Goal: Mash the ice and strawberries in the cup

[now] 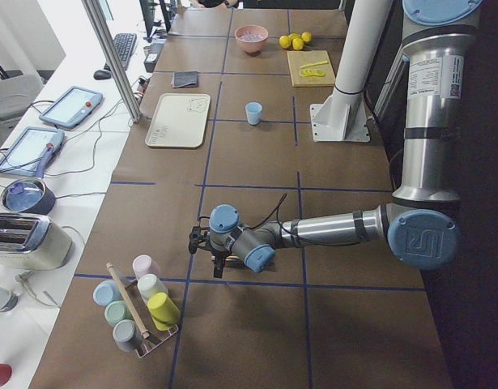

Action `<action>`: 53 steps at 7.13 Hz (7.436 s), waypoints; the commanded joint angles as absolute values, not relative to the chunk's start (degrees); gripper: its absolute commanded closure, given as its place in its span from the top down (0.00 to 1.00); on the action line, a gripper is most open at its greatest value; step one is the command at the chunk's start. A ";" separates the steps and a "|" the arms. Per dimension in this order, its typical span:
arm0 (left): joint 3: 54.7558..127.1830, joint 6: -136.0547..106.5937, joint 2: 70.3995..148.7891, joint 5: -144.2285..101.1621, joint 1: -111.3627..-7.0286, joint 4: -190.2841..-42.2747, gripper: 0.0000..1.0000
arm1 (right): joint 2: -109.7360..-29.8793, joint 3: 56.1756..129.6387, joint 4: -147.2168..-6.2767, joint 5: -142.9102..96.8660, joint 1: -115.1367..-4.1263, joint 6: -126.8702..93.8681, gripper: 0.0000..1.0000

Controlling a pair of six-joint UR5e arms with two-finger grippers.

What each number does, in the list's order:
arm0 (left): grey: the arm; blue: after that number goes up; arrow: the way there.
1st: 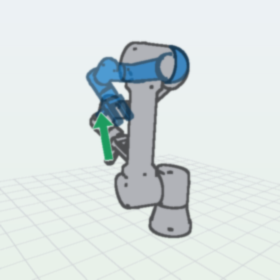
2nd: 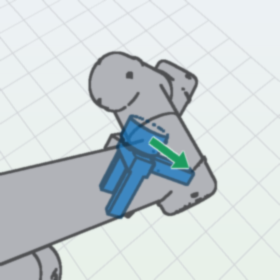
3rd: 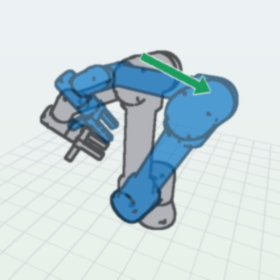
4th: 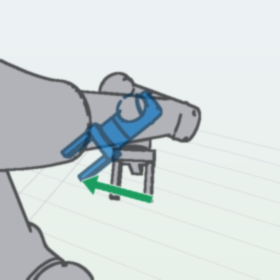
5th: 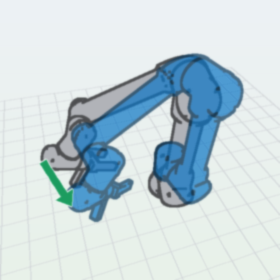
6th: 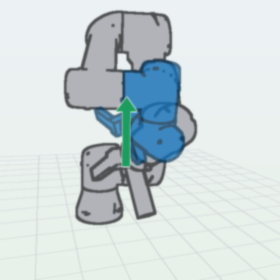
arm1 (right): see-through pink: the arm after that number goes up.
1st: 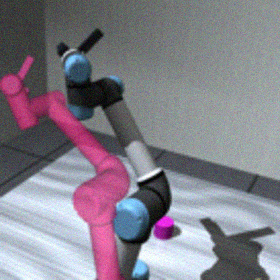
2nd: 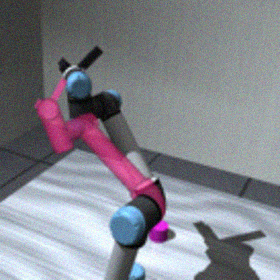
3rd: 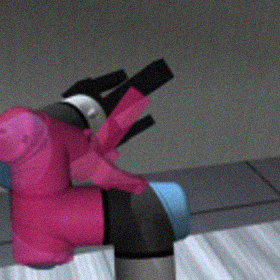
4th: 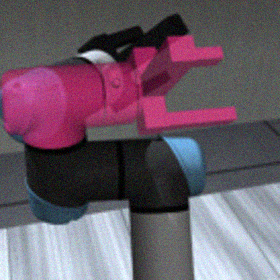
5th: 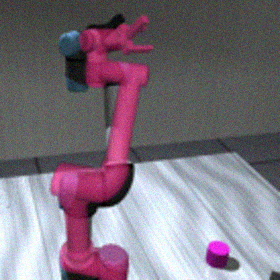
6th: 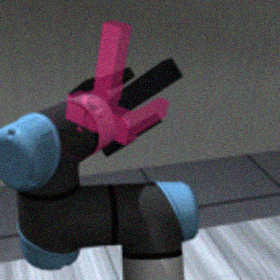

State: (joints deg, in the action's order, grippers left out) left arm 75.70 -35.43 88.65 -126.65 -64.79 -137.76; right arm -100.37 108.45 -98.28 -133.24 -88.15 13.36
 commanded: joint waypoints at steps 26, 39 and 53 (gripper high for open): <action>86.77 -2.55 122.68 -74.92 -18.57 -194.66 0.03 | -100.46 108.37 -98.26 -133.24 -88.77 13.18 1.00; 74.79 -1.49 125.16 -69.08 -13.54 -201.36 0.04 | -100.55 108.19 -98.35 -133.24 -88.77 13.27 1.00; 80.95 -40.23 125.33 -69.26 -21.61 -186.45 0.03 | -100.55 108.11 -98.35 -133.33 -88.68 13.18 1.00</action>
State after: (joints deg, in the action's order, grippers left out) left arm 80.92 -35.69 125.38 -69.25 -20.40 -189.88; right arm -100.55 108.10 -98.35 -133.33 -88.68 13.18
